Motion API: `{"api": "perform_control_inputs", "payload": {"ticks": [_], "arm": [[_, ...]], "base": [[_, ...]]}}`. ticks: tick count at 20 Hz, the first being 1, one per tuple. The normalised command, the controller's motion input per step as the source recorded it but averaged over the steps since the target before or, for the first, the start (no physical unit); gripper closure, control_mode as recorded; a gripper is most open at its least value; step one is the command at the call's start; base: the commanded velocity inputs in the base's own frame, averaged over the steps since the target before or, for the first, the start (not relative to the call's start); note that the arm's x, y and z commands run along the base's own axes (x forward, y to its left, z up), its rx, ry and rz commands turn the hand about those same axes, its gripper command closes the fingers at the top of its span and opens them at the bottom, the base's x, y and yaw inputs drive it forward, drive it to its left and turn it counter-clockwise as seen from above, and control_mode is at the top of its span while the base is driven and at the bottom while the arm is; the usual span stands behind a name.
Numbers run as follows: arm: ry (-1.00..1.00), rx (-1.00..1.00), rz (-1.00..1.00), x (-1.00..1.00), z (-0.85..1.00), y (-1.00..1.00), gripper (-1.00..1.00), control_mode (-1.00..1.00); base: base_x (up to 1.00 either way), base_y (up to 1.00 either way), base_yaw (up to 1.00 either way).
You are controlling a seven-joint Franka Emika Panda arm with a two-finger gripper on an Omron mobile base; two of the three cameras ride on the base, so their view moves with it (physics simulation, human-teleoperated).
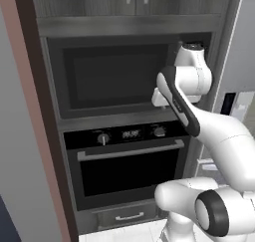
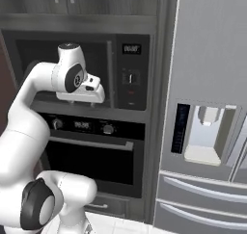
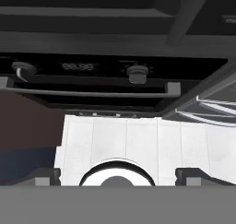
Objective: Take the baked cake out of the oven and place it on the plate for cooling. Then close the oven door.
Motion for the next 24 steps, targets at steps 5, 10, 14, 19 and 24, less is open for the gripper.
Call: {"api": "perform_control_inputs", "payload": {"ticks": [5, 10, 14, 19, 24], "arm": [[0.00, 0.00, 0.00, 0.00, 0.00, 0.00, -1.00, 1.00], [0.00, 0.00, 0.00, 0.00, 0.00, 0.00, -1.00, 1.00], [0.00, 0.00, 0.00, 0.00, 0.00, 0.00, -1.00, 1.00], [0.00, 0.00, 0.00, 0.00, 0.00, 0.00, -1.00, 1.00], [0.00, 0.00, 0.00, 0.00, 0.00, 0.00, -1.00, 1.00]], "base": [[-0.44, -0.07, 0.00], [-0.39, -0.16, 0.00], [-0.41, -0.29, -0.03], [-0.28, -0.47, -0.05], [-0.09, -0.56, -0.02]]}}
